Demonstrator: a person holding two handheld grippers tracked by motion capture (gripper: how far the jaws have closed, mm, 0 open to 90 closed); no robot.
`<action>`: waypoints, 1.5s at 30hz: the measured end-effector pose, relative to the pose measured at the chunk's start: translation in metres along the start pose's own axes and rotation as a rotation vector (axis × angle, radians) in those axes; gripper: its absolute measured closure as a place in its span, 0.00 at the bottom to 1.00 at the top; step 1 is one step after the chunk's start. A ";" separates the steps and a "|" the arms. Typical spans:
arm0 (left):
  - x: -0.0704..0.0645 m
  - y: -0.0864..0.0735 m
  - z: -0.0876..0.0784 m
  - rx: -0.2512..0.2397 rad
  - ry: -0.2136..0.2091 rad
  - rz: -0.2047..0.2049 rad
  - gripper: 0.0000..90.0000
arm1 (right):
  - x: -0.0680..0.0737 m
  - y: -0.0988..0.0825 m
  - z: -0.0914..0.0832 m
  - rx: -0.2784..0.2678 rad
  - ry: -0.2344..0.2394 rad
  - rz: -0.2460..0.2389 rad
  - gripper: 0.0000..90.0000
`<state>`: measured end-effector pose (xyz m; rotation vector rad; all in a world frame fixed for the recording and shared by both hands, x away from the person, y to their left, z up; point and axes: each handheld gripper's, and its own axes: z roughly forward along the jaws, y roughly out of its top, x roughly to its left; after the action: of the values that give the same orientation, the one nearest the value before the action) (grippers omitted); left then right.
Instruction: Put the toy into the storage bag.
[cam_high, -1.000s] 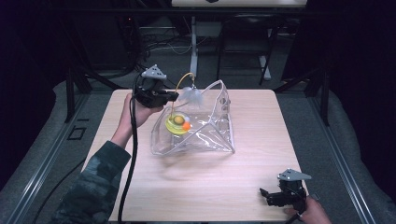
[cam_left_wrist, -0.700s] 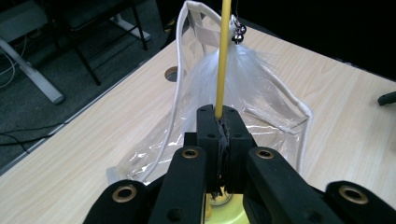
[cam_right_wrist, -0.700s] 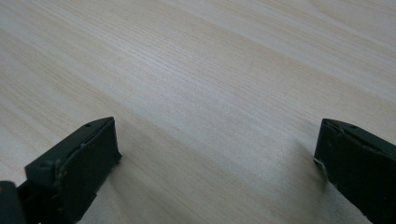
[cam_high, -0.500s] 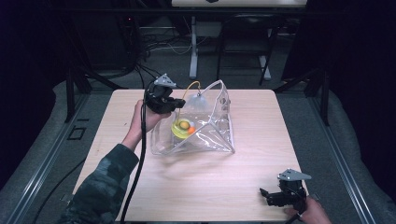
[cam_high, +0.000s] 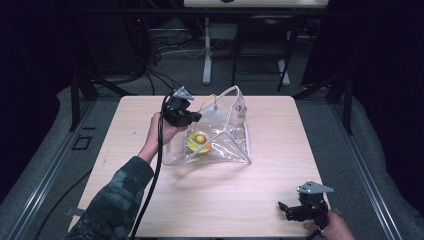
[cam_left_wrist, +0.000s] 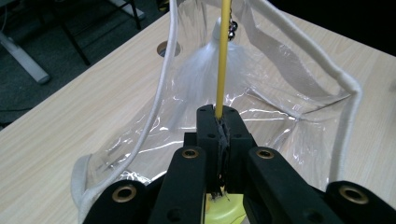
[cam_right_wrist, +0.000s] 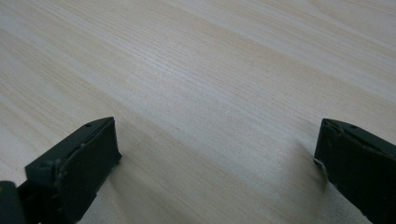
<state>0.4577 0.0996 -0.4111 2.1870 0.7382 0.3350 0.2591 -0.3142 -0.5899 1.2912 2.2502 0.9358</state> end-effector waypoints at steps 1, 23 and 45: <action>0.000 -0.001 0.002 -0.002 0.001 -0.002 0.98 | 0.000 0.000 0.000 -0.002 0.009 0.002 0.00; 0.004 -0.009 0.020 0.058 0.008 -0.022 0.97 | 0.000 0.000 0.000 0.000 0.004 -0.001 0.00; -0.004 -0.002 -0.031 0.007 0.043 -0.016 0.24 | 0.000 0.000 0.000 0.000 0.006 -0.002 0.00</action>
<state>0.4397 0.1171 -0.3928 2.1857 0.7808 0.3731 0.2588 -0.3147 -0.5898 1.2869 2.2553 0.9401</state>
